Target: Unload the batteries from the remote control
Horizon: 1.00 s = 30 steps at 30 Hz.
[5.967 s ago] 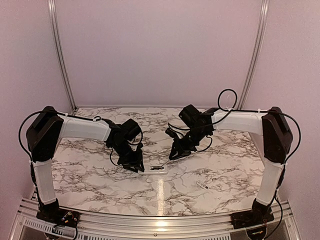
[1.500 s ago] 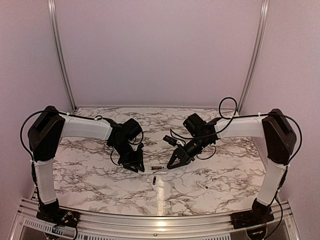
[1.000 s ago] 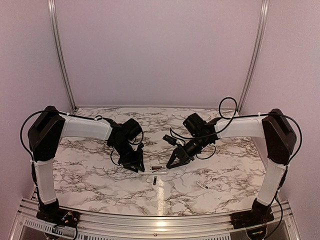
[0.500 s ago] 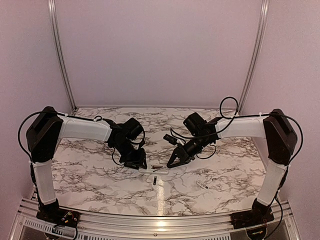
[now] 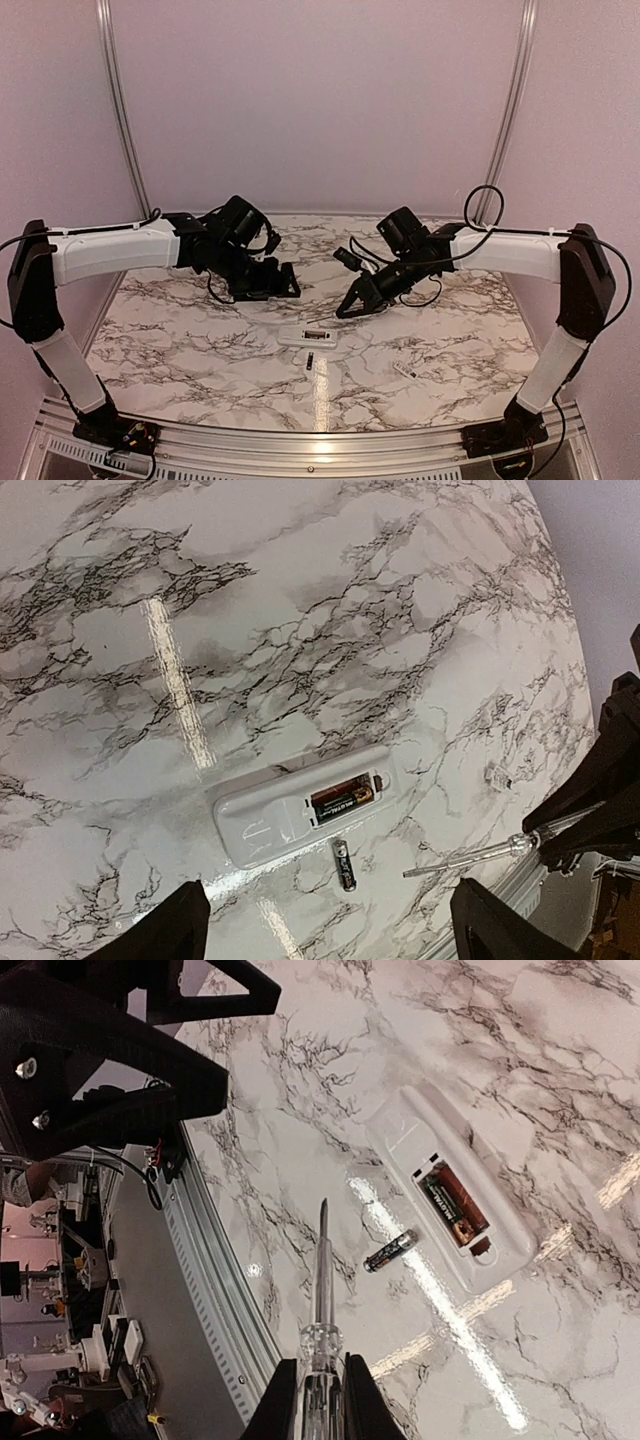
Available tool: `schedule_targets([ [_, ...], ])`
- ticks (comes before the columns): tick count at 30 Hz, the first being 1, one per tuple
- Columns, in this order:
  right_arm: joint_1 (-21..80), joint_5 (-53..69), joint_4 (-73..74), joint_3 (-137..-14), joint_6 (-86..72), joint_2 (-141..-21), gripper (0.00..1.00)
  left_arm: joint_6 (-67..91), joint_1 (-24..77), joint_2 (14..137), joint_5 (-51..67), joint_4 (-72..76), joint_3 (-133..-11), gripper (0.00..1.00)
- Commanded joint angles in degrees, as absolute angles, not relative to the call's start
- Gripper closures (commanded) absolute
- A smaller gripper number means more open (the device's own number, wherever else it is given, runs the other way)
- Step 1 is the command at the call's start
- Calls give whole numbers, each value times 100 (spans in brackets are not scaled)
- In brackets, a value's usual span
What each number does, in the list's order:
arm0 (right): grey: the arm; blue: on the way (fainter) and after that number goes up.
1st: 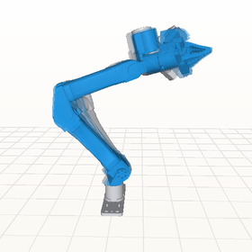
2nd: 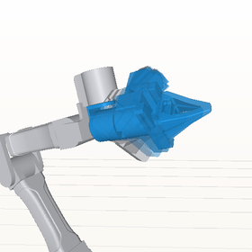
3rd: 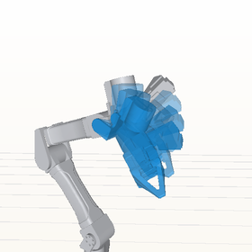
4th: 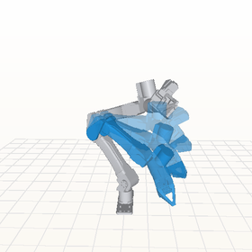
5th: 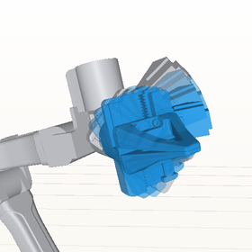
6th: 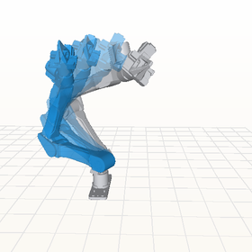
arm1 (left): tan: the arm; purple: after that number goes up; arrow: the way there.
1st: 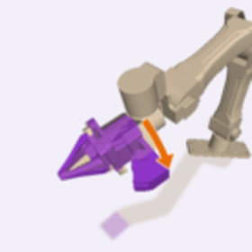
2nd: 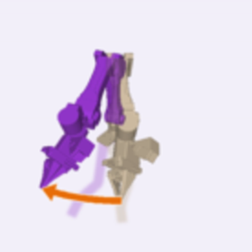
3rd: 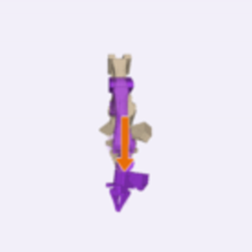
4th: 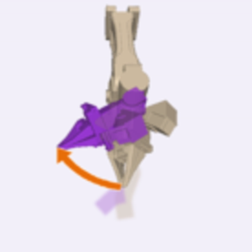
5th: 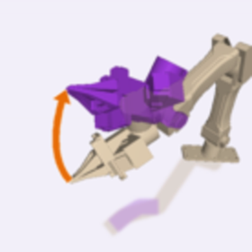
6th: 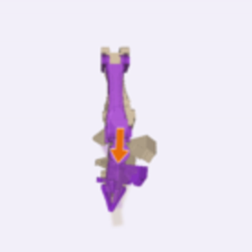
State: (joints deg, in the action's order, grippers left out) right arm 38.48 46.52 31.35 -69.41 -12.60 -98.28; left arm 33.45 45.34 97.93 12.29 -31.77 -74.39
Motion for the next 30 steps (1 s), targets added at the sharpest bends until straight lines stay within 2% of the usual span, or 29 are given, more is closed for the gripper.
schedule_targets([
  [1, 3902, 4328, 2716, -6989, -1613, -9513, 100, 3638, 4541, 9286, 1286, -3054, -7438, 13],
  [10, 3929, 4236, 2006, -7429, -1847, -9091, 100, 4372, 4441, 8552, 2713, -1357, -7103, 24],
  [18, 3929, 4604, 711, -7381, -2423, -8595, 100, 4735, 4278, 8276, 3055, -856, -7136, 32],
  [30, 3927, 5012, 282, -7449, -2690, -8434, 100, 5246, 4148, 8324, 3972, 453, -7042, 48],
])
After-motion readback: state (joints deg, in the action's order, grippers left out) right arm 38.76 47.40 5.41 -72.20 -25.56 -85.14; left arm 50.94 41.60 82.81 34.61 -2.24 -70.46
